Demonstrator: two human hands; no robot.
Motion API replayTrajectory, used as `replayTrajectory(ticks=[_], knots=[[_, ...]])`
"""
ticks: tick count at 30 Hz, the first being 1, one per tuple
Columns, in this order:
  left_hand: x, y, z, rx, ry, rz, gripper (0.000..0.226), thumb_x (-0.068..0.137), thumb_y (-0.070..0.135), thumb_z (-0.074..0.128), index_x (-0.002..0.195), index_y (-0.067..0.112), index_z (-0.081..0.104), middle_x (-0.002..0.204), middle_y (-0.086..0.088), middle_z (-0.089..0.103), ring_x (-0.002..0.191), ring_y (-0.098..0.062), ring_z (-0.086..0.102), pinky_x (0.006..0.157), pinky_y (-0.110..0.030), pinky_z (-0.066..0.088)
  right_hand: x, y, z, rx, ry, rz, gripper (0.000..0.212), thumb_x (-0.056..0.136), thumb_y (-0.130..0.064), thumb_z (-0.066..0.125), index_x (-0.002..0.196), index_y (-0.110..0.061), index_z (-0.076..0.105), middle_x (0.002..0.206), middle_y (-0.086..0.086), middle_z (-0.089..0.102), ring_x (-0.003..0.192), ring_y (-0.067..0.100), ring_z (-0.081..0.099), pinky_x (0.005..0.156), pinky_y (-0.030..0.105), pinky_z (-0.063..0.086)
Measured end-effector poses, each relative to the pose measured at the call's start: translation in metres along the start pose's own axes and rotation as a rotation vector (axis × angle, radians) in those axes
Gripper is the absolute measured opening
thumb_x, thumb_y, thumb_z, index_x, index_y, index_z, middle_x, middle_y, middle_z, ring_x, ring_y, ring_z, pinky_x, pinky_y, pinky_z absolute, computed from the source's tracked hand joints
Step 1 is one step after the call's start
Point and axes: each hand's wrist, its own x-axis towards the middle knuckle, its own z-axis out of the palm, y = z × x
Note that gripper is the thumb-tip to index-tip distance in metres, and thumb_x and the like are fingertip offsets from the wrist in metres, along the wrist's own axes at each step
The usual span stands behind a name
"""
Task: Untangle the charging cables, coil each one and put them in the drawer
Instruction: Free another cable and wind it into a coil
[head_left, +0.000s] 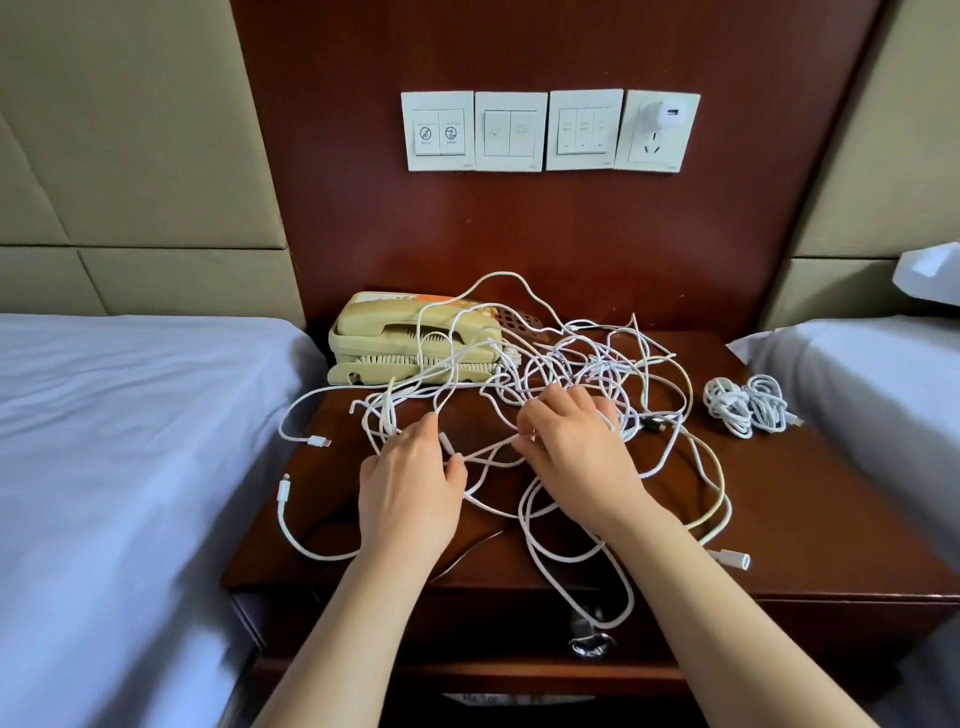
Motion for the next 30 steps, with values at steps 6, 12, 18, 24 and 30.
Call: replayTrajectory(ticks=[6, 12, 18, 24, 30], knots=[[0.006, -0.007, 0.001, 0.017, -0.040, 0.018, 0.045, 0.097, 0.019, 0.043, 0.141, 0.025, 0.037, 0.134, 0.004, 0.052, 0.125, -0.016, 0.046, 0.100, -0.032, 0.034, -0.008, 0.008, -0.010, 0.095, -0.141, 0.007, 0.020, 0.096, -0.030, 0.051, 0.080, -0.018, 0.057, 0.076, -0.008, 0.057, 0.083, 0.014, 0.046, 0.087, 0.034, 0.033], [0.015, -0.006, 0.008, 0.117, -0.075, 0.113, 0.026, 0.096, 0.030, 0.047, 0.122, 0.026, 0.051, 0.128, 0.007, 0.048, 0.120, -0.014, 0.043, 0.095, -0.032, 0.035, -0.005, 0.006, -0.007, 0.038, -0.209, 0.093, 0.027, 0.094, -0.029, 0.053, 0.120, -0.024, 0.057, 0.105, -0.005, 0.064, 0.108, 0.016, 0.049, 0.095, 0.032, 0.031], [0.014, 0.003, 0.009, 0.175, 0.071, 0.125, 0.032, 0.100, 0.031, 0.030, 0.110, 0.022, 0.060, 0.115, 0.006, 0.061, 0.111, -0.019, 0.050, 0.095, -0.034, 0.031, -0.004, 0.010, -0.003, 0.056, -0.211, 0.148, 0.039, 0.094, -0.032, 0.052, 0.133, -0.027, 0.046, 0.101, -0.007, 0.062, 0.105, 0.015, 0.050, 0.094, 0.035, 0.035], [0.014, 0.012, -0.012, -0.152, 0.189, 0.136, 0.032, 0.095, 0.019, 0.032, 0.090, 0.012, 0.063, 0.078, 0.003, 0.068, 0.074, -0.014, 0.056, 0.102, -0.039, 0.032, -0.004, 0.009, -0.008, 0.241, -0.117, 0.179, 0.046, 0.093, -0.028, 0.054, 0.137, -0.029, 0.038, 0.100, -0.007, 0.060, 0.086, 0.012, 0.055, 0.077, 0.033, 0.048], [0.003, 0.009, -0.041, -0.750, -0.041, -0.007, 0.038, 0.094, 0.014, 0.044, 0.058, 0.005, 0.053, 0.041, 0.007, 0.050, 0.037, -0.005, 0.037, 0.043, -0.013, 0.032, -0.009, 0.002, -0.037, 0.320, -0.029, 0.263, 0.036, 0.093, -0.027, 0.056, 0.128, -0.026, 0.051, 0.109, -0.011, 0.060, 0.090, 0.009, 0.058, 0.078, 0.032, 0.051]])
